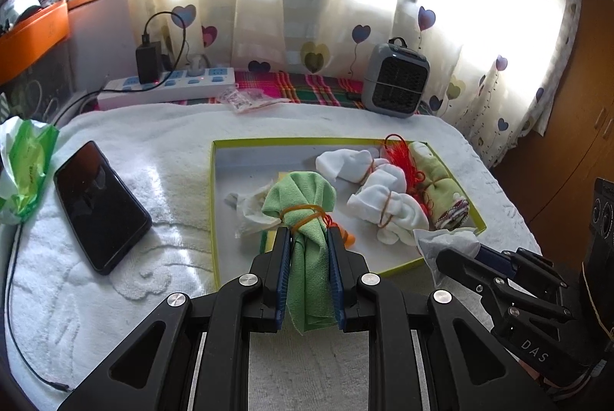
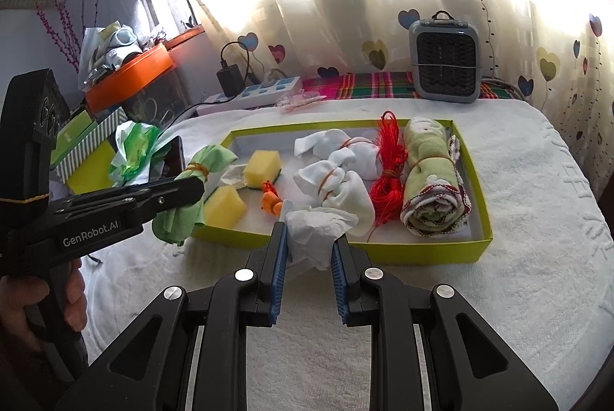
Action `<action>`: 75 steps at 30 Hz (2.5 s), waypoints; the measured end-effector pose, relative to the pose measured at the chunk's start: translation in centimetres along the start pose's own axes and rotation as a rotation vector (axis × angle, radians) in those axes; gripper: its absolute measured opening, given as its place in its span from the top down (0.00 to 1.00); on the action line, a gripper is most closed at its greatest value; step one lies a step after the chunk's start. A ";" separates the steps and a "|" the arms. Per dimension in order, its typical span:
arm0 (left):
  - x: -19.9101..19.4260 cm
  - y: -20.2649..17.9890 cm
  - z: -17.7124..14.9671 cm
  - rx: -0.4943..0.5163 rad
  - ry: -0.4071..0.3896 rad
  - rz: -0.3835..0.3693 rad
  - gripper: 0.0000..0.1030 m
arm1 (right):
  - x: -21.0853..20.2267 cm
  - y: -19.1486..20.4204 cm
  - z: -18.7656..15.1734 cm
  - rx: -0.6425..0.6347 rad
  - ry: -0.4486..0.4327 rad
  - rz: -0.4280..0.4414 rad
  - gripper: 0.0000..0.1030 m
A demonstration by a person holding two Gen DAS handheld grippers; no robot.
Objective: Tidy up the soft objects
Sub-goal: 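Carry the tissue into the box with right gripper while left carries the green cloth bundle, then open both grippers to release the tissue and green cloth in the box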
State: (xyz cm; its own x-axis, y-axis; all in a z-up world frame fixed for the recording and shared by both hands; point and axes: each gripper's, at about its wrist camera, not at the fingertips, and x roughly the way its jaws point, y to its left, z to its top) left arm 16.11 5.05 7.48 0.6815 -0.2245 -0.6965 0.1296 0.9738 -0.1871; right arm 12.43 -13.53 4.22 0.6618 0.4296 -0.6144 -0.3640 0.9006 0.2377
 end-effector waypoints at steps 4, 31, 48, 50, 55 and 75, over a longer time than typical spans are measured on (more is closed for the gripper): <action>0.8 0.5 0.9 -0.006 0.004 0.002 0.83 | 0.9 0.1 0.4 -0.006 0.008 0.003 0.78; 5.2 2.9 2.5 -0.053 0.050 0.027 0.83 | 6.3 0.5 1.9 -0.062 0.095 0.003 0.78; 5.5 2.9 2.3 -0.060 0.068 0.031 0.78 | 6.9 0.2 1.8 -0.032 0.133 -0.003 0.78; 5.5 2.9 2.3 -0.062 0.069 0.033 0.78 | 6.9 0.2 1.9 -0.036 0.138 -0.011 0.77; 5.5 2.8 2.1 -0.059 0.078 0.046 0.72 | 6.9 0.2 1.8 -0.037 0.151 -0.020 0.74; 4.1 2.3 1.5 -0.047 0.083 0.066 0.67 | 5.8 0.4 2.0 -0.045 0.212 -0.071 0.61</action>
State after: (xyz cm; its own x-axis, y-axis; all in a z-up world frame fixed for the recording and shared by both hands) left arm 20.28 6.41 5.29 0.6251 -0.1642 -0.7631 0.0507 0.9841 -0.1701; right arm 17.41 -10.51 2.28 0.5362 0.3375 -0.7737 -0.3536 0.9221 0.1571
